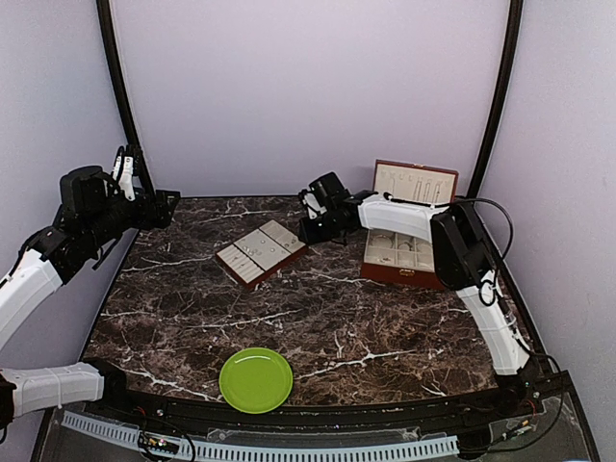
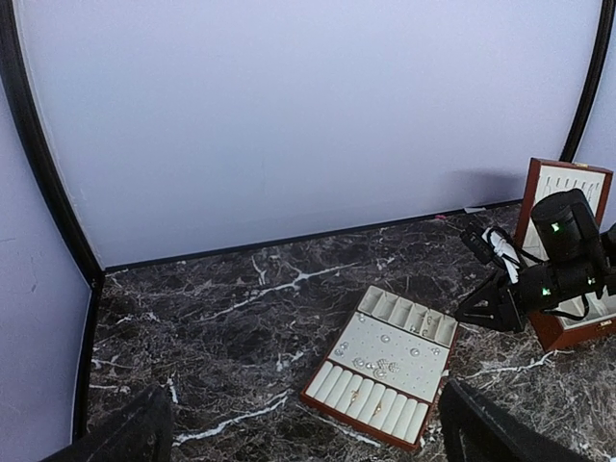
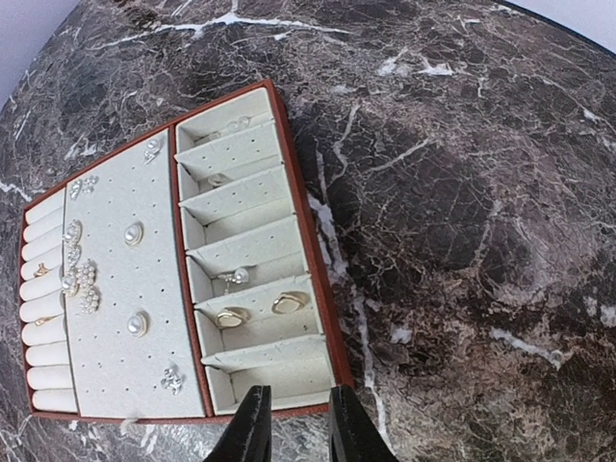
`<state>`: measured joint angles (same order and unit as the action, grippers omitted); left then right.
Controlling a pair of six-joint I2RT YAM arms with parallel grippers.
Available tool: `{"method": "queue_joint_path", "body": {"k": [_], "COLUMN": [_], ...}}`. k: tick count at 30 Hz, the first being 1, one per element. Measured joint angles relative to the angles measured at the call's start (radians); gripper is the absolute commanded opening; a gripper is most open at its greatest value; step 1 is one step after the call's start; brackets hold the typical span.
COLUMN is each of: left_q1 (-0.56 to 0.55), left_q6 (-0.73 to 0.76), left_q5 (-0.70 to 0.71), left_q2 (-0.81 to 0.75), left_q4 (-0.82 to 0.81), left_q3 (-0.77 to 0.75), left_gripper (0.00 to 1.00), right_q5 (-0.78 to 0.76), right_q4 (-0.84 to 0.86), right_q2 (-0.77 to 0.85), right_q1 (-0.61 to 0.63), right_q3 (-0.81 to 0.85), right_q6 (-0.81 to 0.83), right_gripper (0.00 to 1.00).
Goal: Organize the mixed jewelry
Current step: Move to the center of the board in the compartment layer.
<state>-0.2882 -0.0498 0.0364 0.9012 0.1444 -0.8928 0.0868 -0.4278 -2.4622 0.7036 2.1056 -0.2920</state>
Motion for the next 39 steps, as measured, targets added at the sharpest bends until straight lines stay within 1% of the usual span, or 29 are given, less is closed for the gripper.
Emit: {"method": "queue_joint_path", "body": {"k": [6,21,28,32,39], "left_q1": [0.0,0.0,0.0,0.0,0.0], "left_q6": [-0.005,-0.007,-0.007,-0.007,-0.007], "left_q5": [-0.002,-0.002,-0.002,-0.002,-0.002], "left_q2": [0.0,0.0,0.0,0.0,0.0], "left_q4": [0.0,0.0,0.0,0.0,0.0], "left_q3": [0.0,0.0,0.0,0.0,0.0], "left_gripper": [0.99,0.99,0.99,0.99,0.99], "right_q5": [-0.001,-0.013,-0.016,-0.022,-0.025], "right_q4": [-0.024,-0.042,-0.037,-0.032,0.002], "right_q2": [-0.05,-0.085,-0.096,-0.096,-0.061], "right_q1": [-0.003,-0.006,-0.008,-0.008,-0.008], "right_q3": [0.05,0.092,0.094,0.092,0.027], "right_q6": [0.019,0.063,0.088,0.098,0.107], "right_gripper": [0.22,0.21,0.14,0.08,0.0]}}
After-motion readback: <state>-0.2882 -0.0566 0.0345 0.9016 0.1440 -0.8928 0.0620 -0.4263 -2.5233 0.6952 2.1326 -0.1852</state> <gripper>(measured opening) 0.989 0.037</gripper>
